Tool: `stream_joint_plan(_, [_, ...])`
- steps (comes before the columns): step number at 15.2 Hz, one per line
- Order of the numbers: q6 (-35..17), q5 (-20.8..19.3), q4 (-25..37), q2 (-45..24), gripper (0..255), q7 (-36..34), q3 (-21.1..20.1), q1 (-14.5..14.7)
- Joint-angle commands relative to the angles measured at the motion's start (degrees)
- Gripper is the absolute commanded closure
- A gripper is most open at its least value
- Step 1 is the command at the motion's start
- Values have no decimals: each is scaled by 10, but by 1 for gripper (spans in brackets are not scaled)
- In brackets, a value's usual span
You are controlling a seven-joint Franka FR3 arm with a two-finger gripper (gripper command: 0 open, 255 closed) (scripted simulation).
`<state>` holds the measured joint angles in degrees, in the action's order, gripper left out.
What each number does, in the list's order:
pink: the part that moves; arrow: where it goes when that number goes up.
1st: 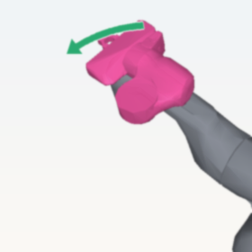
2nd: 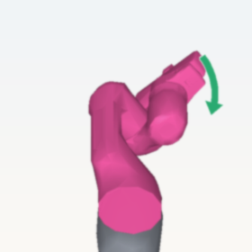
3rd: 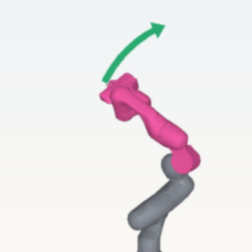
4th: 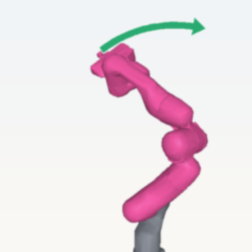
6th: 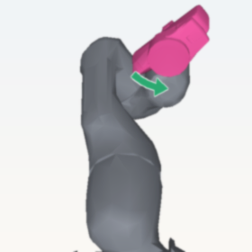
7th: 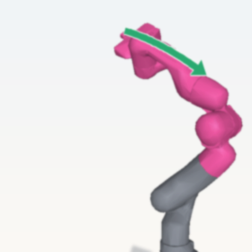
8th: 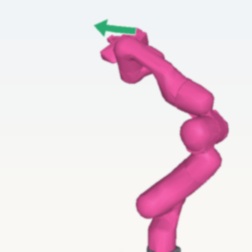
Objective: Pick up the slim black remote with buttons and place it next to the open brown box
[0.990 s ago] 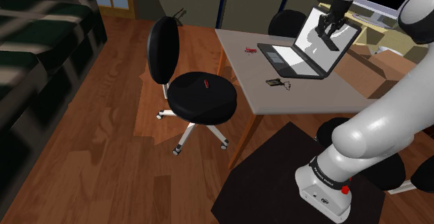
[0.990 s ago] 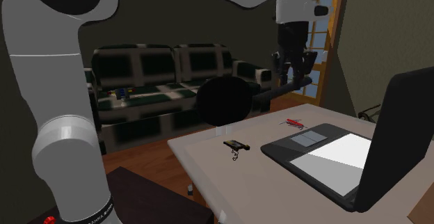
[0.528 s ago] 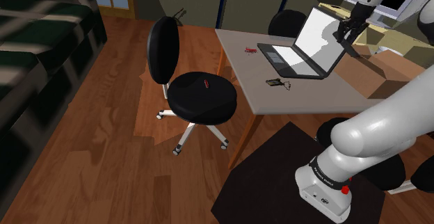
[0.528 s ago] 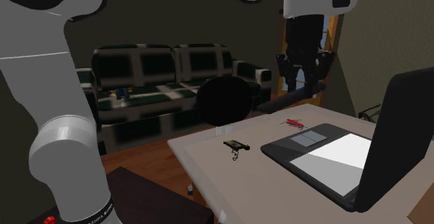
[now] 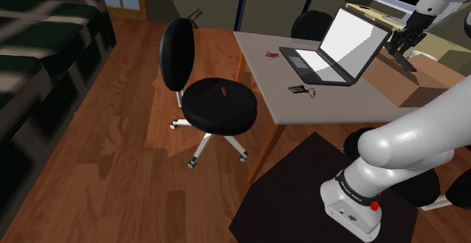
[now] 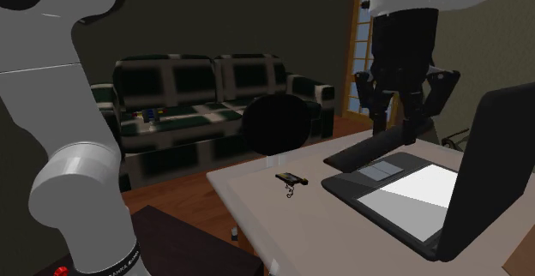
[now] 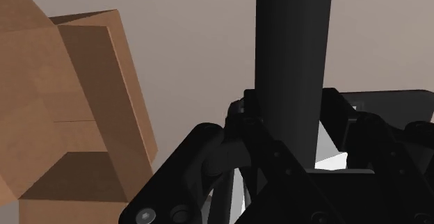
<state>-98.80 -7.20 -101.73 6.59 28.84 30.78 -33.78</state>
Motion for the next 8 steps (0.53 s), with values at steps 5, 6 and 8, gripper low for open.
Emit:
stream_joint_plan(5, [-18,1,-9,-3,255,66,38,-28])
stream_joint_plan(6, [-26,0,-18,-2,255,65,38,-28])
stream_joint_plan(8, [-41,-1,-34,0,255,63,39,-28])
